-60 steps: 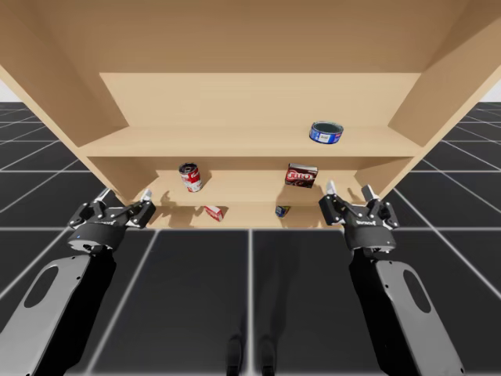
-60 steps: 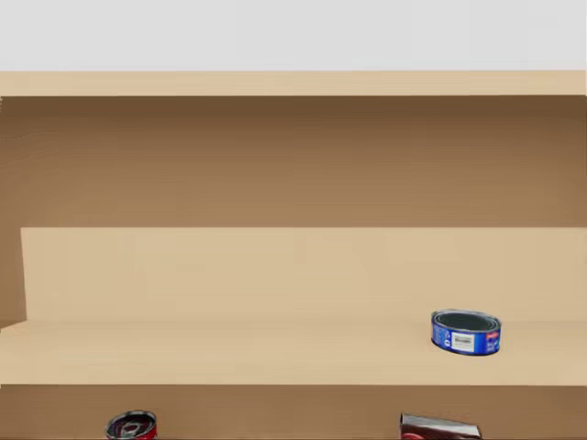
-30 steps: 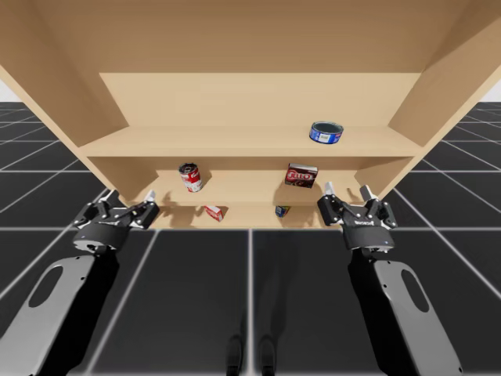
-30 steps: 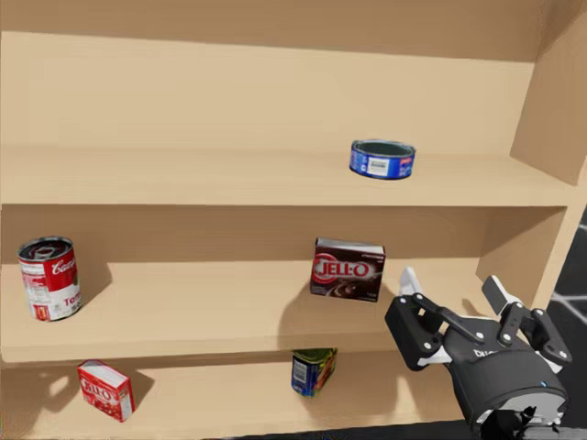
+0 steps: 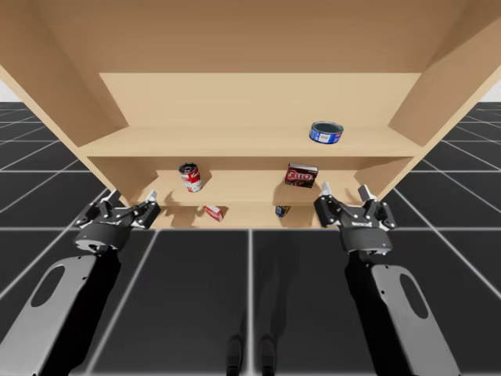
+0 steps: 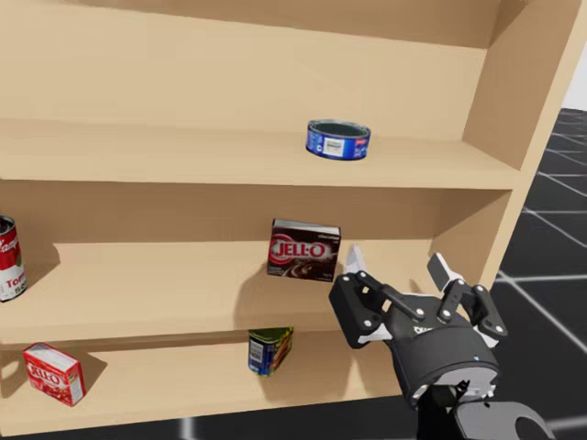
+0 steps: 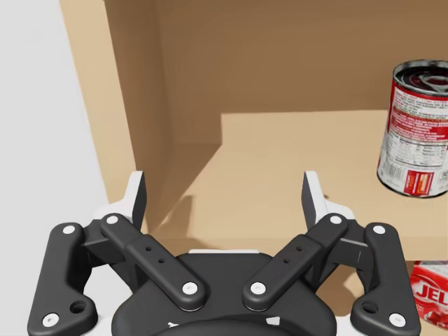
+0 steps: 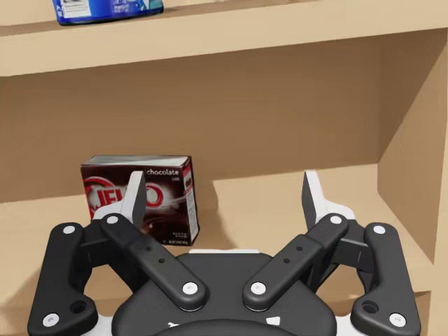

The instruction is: Look through the shelves, find the pudding box, and take it.

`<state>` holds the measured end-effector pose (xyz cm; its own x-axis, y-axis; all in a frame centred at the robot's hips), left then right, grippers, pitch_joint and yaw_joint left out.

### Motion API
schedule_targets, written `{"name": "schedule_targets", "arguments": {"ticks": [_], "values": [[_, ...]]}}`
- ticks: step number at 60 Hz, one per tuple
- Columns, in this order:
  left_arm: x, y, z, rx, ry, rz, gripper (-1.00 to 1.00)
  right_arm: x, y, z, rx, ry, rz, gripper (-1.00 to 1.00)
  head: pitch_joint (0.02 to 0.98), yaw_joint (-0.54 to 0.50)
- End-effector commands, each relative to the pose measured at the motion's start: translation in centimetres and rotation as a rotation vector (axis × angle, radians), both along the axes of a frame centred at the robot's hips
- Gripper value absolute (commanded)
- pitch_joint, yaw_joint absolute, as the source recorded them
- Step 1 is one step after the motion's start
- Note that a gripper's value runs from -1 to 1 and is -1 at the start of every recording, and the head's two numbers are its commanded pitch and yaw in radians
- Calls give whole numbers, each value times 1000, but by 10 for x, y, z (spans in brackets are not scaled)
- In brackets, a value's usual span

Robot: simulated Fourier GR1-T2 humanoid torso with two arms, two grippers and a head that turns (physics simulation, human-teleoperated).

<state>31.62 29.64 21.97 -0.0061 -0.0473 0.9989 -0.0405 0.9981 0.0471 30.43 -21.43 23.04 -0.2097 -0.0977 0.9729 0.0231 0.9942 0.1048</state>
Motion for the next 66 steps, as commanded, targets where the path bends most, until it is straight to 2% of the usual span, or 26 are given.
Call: {"name": "schedule_targets", "arguments": {"ticks": [1, 10, 17, 25, 29, 32, 33, 45, 66], "values": [[0, 3, 1, -10, 1, 5, -1000, -9, 18, 12, -16, -32, 5, -1000, 466, -250], [-1, 8, 1, -14, 0, 14, -1000, -11, 49, 11, -49, 26, -80, -1000, 463, -265], [-2, 9, 2, -21, 2, 14, -1000, -4, 63, 7, -53, 53, -62, -1000, 465, -271], [-3, 10, 3, -27, 4, 15, -1000, 4, 79, 3, -88, 56, -75, -1000, 469, -270], [-4, 11, 3, -29, 4, 17, -1000, 13, 89, 0, -89, 69, -81, -1000, 474, -271], [-4, 11, 3, -30, 4, 18, -1000, 17, 92, -1, -87, 76, -87, -1000, 475, -270], [-4, 12, 4, -32, 4, 21, -1000, 21, 94, -3, -103, 74, -100, -1000, 477, -268], [-5, 14, 4, -36, 3, 28, -1000, 42, 99, -6, -135, 98, -191, -1000, 488, -266], [-4, 16, 5, -26, -7, 36, -1000, 76, 97, -9, -111, 159, -217, -1000, 499, -263]]}}
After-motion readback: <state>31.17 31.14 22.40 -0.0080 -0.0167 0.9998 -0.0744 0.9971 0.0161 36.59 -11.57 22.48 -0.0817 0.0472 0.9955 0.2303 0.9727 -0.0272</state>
